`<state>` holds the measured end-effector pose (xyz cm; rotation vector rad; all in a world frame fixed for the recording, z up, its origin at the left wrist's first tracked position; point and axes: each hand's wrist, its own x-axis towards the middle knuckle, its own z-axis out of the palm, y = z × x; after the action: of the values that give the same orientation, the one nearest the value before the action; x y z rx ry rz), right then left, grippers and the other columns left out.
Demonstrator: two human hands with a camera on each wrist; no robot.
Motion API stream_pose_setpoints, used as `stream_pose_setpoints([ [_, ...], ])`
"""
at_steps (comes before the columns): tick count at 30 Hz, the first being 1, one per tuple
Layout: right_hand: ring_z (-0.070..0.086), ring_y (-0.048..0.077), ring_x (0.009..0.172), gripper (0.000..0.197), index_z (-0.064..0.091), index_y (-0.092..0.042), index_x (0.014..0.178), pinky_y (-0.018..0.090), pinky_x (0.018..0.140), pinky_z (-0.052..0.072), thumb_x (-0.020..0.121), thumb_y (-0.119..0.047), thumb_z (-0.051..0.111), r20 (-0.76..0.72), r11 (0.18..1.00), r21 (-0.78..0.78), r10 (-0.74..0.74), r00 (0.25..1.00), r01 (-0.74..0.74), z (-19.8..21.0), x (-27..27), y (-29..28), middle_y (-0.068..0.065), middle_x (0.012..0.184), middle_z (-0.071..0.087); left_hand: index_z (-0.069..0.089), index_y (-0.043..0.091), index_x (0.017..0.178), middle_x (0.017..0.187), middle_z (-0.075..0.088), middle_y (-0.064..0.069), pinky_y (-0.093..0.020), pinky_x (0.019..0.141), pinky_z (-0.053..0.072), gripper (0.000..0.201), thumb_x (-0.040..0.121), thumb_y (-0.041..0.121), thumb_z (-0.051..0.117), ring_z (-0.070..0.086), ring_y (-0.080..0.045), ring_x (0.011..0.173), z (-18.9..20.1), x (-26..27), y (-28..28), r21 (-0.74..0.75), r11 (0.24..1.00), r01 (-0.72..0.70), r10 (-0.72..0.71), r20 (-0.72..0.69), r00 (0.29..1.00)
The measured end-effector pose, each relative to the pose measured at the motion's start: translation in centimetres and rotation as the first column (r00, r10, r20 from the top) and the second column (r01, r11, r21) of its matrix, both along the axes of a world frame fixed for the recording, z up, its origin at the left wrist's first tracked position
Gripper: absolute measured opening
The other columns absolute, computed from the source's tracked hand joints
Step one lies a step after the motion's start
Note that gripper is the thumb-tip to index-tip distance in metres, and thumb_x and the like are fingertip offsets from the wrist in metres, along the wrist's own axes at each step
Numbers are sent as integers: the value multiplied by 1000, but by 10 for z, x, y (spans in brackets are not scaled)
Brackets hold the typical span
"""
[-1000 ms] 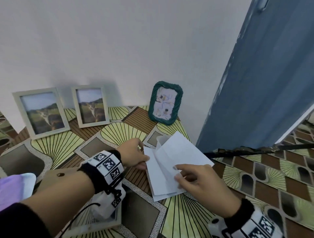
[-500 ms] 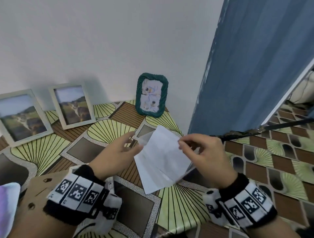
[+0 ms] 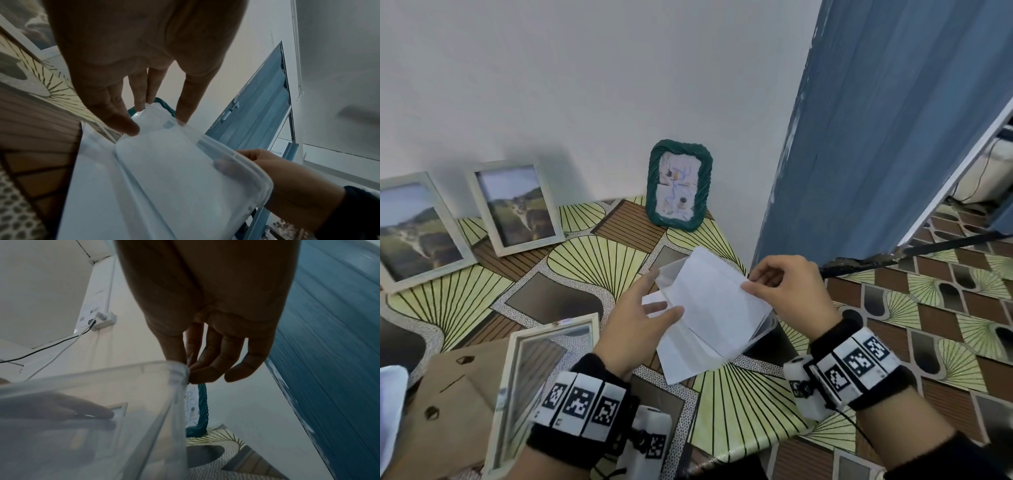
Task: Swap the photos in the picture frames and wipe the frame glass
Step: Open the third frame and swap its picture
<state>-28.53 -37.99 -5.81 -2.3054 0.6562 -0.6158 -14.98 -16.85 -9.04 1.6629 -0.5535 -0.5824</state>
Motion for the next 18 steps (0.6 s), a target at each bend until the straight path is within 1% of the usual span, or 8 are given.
stream_pose_setpoints([
  [2, 62, 4, 66, 12, 72, -23, 74, 11, 60, 47, 79, -26, 81, -1, 1000, 4, -9, 1000, 9, 0, 0, -1, -8, 68, 68, 41, 35, 141, 135, 51, 18, -46, 83, 58, 71, 81, 16, 75, 64, -15, 109, -3, -1, 0, -11, 1000, -14, 14, 6, 1000],
  [6, 61, 7, 70, 10, 67, -22, 82, 21, 64, 48, 89, -29, 71, -19, 998, -51, -45, 999, 44, 1, 1, -1, -8, 72, 67, 41, 40, 140, 131, 50, 26, -26, 65, 57, 72, 83, 13, 75, 66, -10, 103, -7, -1, -1, -38, 999, -29, 29, -11, 1000],
  [8, 61, 8, 73, 11, 61, -24, 86, 22, 63, 45, 94, -31, 63, -34, 997, -57, -53, 998, 50, 4, 2, -1, -9, 77, 67, 42, 45, 136, 129, 50, 29, -21, 62, 55, 70, 83, 13, 75, 67, -8, 100, -8, -1, -2, -49, 998, -34, 33, -21, 999],
  [10, 60, 8, 76, 13, 57, -25, 86, 19, 61, 41, 97, -30, 59, -35, 998, -51, -50, 998, 48, 8, 1, -2, -9, 80, 65, 42, 44, 136, 128, 50, 29, -23, 63, 56, 71, 83, 12, 75, 66, -8, 100, -8, -1, -3, -53, 998, -41, 40, -23, 999],
  [13, 59, 9, 83, 13, 56, -24, 86, 20, 65, 43, 98, -28, 57, 14, 998, -29, -51, 999, 51, 16, -1, -2, -8, 87, 63, 39, 38, 142, 134, 49, 22, -37, 75, 60, 74, 83, 13, 75, 65, -13, 105, -7, -2, -3, -38, 998, -49, 48, -19, 999],
  [14, 59, 8, 83, 13, 56, -23, 86, 19, 66, 44, 99, -27, 56, 36, 998, -28, -50, 998, 51, 20, -1, -1, -8, 88, 63, 38, 37, 143, 135, 49, 20, -37, 76, 60, 75, 83, 13, 75, 64, -13, 106, -6, -2, -3, -39, 998, -48, 47, -20, 999],
  [17, 57, 2, 82, 13, 56, -24, 87, 11, 64, 42, 99, -28, 56, 116, 999, -14, -35, 993, 37, 35, -1, 1, -11, 87, 62, 36, 35, 145, 139, 46, 21, -25, 70, 57, 72, 85, 17, 73, 62, -8, 110, -1, -3, -1, -52, 998, -47, 46, -4, 999],
  [18, 57, 2, 82, 13, 56, -24, 87, 10, 64, 42, 99, -28, 56, 157, 1000, -1, -27, 987, 28, 41, 0, 3, -11, 86, 62, 35, 35, 145, 141, 44, 22, -24, 72, 56, 71, 87, 21, 72, 60, -7, 112, 3, -3, 0, -60, 997, -58, 58, 4, 998],
])
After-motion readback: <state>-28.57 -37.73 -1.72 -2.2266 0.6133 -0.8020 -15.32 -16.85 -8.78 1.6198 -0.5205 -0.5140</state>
